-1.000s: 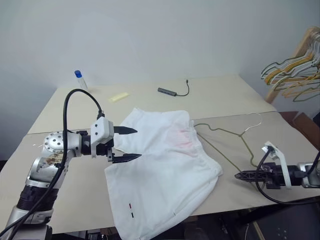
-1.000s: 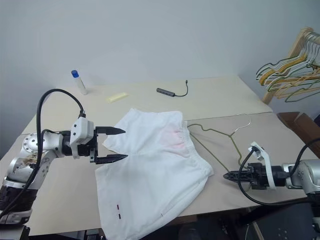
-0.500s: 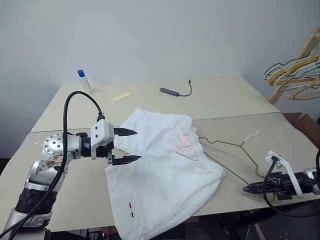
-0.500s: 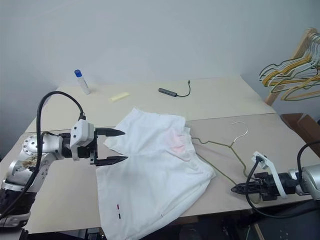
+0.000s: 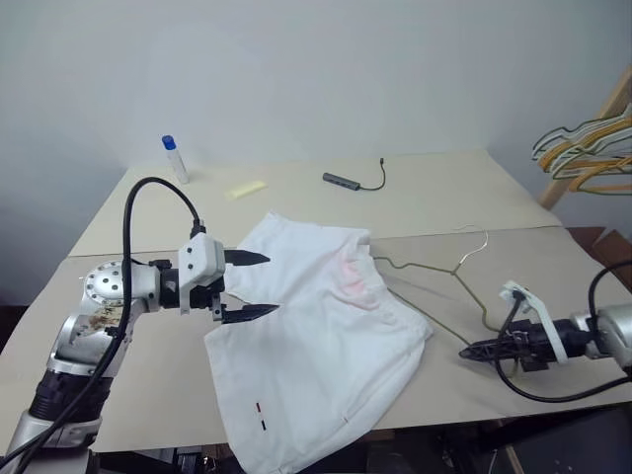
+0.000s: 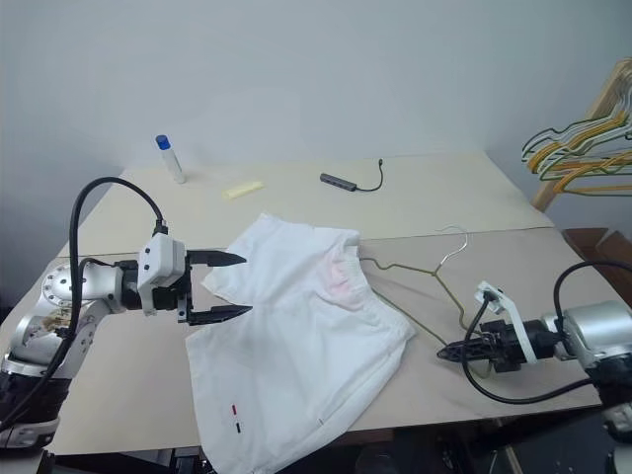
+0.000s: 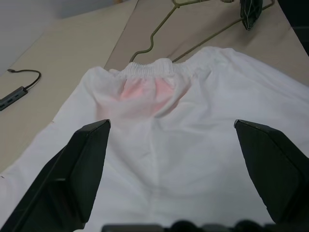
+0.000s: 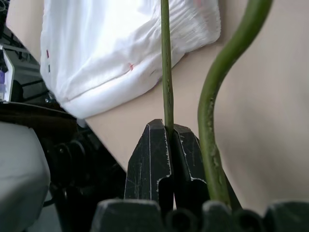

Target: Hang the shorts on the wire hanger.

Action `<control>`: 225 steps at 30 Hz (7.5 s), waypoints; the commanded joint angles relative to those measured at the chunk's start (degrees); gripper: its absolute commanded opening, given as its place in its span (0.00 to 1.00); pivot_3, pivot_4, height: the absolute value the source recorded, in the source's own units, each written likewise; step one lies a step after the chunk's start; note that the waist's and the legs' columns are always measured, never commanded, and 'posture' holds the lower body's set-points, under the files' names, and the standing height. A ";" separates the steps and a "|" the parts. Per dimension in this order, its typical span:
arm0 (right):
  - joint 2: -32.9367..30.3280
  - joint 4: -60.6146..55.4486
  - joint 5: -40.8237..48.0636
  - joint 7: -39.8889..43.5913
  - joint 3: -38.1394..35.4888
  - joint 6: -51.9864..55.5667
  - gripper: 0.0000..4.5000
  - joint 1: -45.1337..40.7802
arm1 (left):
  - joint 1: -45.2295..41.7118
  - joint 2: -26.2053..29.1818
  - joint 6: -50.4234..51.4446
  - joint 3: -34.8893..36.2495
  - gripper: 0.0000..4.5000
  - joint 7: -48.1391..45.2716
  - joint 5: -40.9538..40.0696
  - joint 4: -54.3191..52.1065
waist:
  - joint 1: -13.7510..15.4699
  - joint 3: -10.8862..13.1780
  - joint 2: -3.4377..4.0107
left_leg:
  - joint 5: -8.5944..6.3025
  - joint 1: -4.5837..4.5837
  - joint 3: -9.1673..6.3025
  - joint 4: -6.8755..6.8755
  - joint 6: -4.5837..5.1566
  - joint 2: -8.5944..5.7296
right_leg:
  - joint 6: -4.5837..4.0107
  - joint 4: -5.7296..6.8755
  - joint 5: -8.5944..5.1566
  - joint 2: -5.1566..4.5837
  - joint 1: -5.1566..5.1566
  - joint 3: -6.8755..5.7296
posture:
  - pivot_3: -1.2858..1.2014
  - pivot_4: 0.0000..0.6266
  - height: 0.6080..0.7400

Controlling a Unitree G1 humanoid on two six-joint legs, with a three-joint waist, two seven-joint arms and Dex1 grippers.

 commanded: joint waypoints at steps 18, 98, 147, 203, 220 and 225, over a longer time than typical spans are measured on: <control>-2.09 1.58 0.27 3.67 -2.88 1.57 0.00 -1.97 | 0.21 0.33 -0.84 0.45 0.99 0.64 -0.24 -1.99 | 1.14 0.00 0.01 | 0.01 0.00 0.01 -0.01 -0.01 0.03 | -0.03 0.01 0.02 0.06 -0.02 -0.01 | 0.50 0.00 1.00; -1.95 -1.66 4.97 -3.33 -2.44 6.63 0.00 0.60 | -0.25 -0.15 -3.30 -1.82 0.99 -0.39 1.27 -0.81 | -0.09 0.06 -0.14 | 0.01 0.03 0.02 -0.01 -0.02 0.15 | -0.09 0.01 0.04 0.17 -0.01 -0.03 | 0.50 0.00 1.00; 8.89 17.08 -9.71 11.11 14.77 -9.52 0.00 -23.80 | 1.80 0.81 -3.32 -0.12 0.99 1.86 1.28 -2.47 | 1.26 0.07 -0.14 | 0.03 -0.01 0.01 -0.01 -0.07 0.03 | -0.11 0.06 0.05 0.14 -0.14 -0.03 | 0.52 0.00 1.00; 4.49 -44.52 -15.41 -19.29 4.08 -10.08 0.00 -18.53 | -45.56 -9.65 -34.81 -14.72 0.06 -24.22 19.49 57.51 | -9.55 0.12 -0.28 | 0.11 -0.60 -0.03 0.17 -0.14 0.09 | -0.13 0.72 0.05 0.08 -0.93 -0.08 | 0.44 0.00 1.00; 4.69 -40.84 -10.07 -28.13 -23.85 -7.00 0.99 4.30 | -34.38 -4.25 -19.80 -8.46 0.02 -18.52 15.85 45.39 | -8.88 0.12 -0.28 | 0.08 -0.63 -0.20 0.23 -0.08 0.07 | -0.13 0.99 0.05 0.04 -0.90 -0.15 | 0.45 0.00 1.00; 17.56 -42.21 -6.79 -34.56 -21.80 -8.58 0.99 10.38 | -31.46 -4.49 -15.86 -6.83 0.02 -15.83 14.31 39.95 | -9.24 0.08 -0.30 | 0.08 -0.57 -0.17 0.36 -0.08 0.13 | -0.13 0.97 0.05 0.07 -0.85 -0.06 | 0.45 0.00 1.00</control>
